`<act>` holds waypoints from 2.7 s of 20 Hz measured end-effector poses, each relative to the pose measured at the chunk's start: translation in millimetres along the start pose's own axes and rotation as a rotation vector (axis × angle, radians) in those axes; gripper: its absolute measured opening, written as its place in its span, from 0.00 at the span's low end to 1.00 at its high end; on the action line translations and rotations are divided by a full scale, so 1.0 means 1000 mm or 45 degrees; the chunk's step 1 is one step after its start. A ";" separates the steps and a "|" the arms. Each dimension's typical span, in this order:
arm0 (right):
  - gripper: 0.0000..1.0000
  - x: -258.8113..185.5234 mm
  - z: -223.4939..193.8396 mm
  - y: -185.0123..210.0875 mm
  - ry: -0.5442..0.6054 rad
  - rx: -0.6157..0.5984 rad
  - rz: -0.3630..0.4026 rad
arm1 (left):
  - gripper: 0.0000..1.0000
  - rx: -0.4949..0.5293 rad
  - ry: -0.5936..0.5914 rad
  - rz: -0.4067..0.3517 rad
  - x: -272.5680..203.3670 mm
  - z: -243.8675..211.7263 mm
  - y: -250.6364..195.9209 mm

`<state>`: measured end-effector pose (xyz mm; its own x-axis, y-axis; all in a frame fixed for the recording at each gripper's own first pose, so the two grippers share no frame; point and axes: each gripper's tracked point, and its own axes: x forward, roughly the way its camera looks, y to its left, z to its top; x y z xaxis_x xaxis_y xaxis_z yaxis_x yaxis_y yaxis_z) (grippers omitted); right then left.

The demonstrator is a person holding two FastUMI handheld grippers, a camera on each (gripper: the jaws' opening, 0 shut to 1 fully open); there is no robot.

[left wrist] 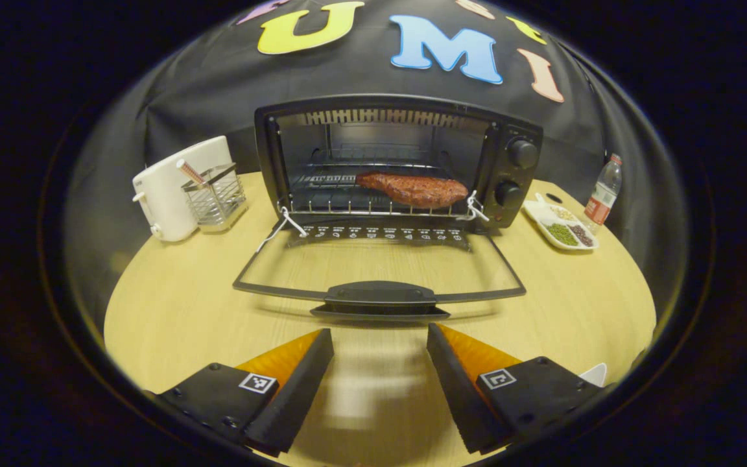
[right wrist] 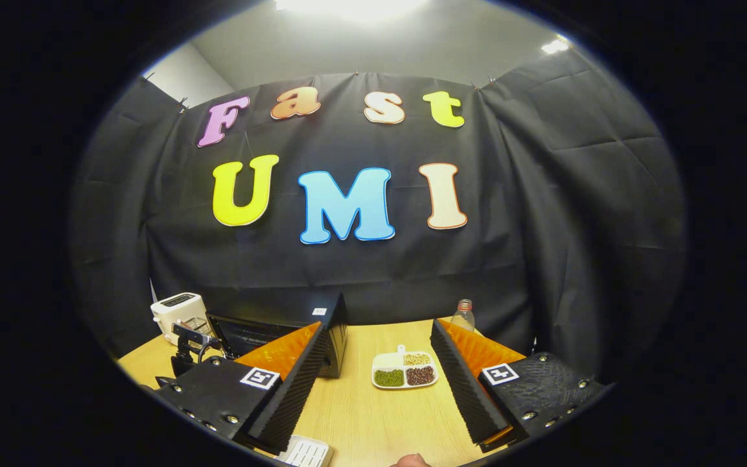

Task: Open the electric oven with the left hand, put the food in, and close the electric oven.

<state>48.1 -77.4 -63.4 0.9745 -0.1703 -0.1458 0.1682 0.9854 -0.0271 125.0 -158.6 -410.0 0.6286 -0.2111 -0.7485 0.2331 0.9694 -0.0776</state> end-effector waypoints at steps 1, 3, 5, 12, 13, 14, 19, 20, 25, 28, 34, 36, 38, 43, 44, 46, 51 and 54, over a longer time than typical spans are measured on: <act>0.98 0.001 -0.001 -0.001 0.007 0.001 -0.002 | 0.98 0.004 0.004 0.006 0.003 0.000 0.003; 0.98 0.002 -0.002 -0.005 0.017 -0.006 -0.012 | 1.00 0.005 -0.007 0.011 0.009 0.001 0.008; 0.98 0.005 -0.003 -0.006 0.027 -0.017 -0.019 | 0.98 0.019 -0.005 0.004 0.009 -0.001 0.007; 0.98 0.013 0.004 0.016 -0.003 -0.052 0.034 | 0.97 0.061 -0.095 -0.041 -0.006 0.020 0.007; 0.98 0.014 0.005 0.021 -0.008 -0.051 0.045 | 0.93 0.061 -0.108 -0.045 -0.011 0.026 0.007; 0.98 0.014 0.005 0.025 -0.007 -0.049 0.059 | 1.00 0.051 -0.137 -0.050 -0.015 0.038 0.007; 0.98 0.016 0.003 0.030 -0.013 -0.038 0.071 | 0.93 -0.041 -0.247 -0.103 -0.028 0.094 0.008; 0.98 0.017 0.002 0.030 -0.011 -0.034 0.068 | 0.98 -0.054 -0.276 -0.107 -0.029 0.107 0.008; 0.97 0.016 0.002 0.025 -0.005 -0.051 0.030 | 0.99 0.002 -0.325 -0.105 -0.011 0.148 0.008; 0.97 0.014 0.004 0.022 -0.009 -0.062 0.001 | 0.98 0.006 -0.390 -0.124 -0.016 0.173 0.004; 0.98 0.002 0.019 0.041 -0.063 -0.045 0.161 | 0.98 0.031 -0.651 -0.077 -0.122 0.206 0.003; 0.98 -0.006 0.025 0.040 -0.092 -0.066 0.235 | 0.97 0.026 -0.740 -0.027 -0.172 0.209 0.001; 0.98 -0.015 0.031 0.036 -0.124 -0.061 0.291 | 1.00 0.011 -0.812 -0.001 -0.222 0.205 -0.007; 0.98 -0.035 0.030 0.021 -0.132 -0.058 0.379 | 1.00 -0.027 -0.894 0.127 -0.305 0.179 -0.008; 0.98 -0.038 0.032 0.018 -0.139 -0.056 0.378 | 1.00 -0.030 -0.905 0.140 -0.319 0.175 -0.008; 0.98 -0.042 0.038 0.018 -0.162 -0.052 0.384 | 0.98 -0.028 -0.911 0.170 -0.341 0.165 -0.003; 0.98 -0.053 0.046 0.036 -0.199 -0.030 0.399 | 0.93 -0.038 -0.966 0.205 -0.391 0.154 0.015; 0.98 -0.060 0.060 0.054 -0.253 -0.023 0.408 | 1.00 -0.001 -1.015 0.187 -0.416 0.154 0.022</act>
<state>7.8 -14.0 2.9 0.9873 0.1521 0.0448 -0.1509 0.9881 -0.0289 -16.5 -69.1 1.2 0.9926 -0.1073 -0.0565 0.1066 0.9942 -0.0158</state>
